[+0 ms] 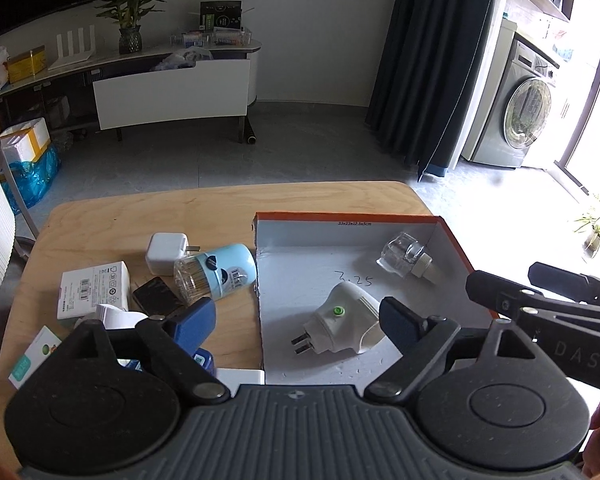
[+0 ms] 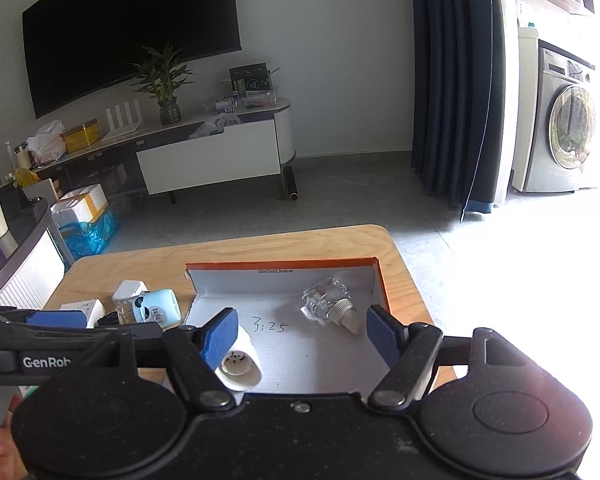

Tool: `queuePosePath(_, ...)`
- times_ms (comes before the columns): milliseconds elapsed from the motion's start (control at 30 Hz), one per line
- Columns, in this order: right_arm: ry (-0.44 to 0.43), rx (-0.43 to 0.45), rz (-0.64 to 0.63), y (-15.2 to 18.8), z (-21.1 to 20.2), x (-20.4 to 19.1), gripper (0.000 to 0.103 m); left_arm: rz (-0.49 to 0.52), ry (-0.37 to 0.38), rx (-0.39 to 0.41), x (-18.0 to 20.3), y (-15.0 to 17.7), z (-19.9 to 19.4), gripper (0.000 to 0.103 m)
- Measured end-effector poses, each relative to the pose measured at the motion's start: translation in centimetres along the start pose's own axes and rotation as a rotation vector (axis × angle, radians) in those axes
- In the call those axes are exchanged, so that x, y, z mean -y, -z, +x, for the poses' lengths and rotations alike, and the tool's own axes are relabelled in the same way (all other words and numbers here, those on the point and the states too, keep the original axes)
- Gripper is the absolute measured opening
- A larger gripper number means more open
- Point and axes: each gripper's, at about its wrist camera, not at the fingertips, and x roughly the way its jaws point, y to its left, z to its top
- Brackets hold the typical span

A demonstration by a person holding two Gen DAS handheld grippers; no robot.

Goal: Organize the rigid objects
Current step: 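Withdraw both open tools from the box back over the table items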

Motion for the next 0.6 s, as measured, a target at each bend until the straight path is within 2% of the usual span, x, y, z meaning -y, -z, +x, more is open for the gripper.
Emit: queuePosePath(600,-0.071,-0.019,-0.033,1.6,-1.2,-3.5,0.084,-0.026,-0.063,0.012,-3.1,2.4,-2.5,0.091)
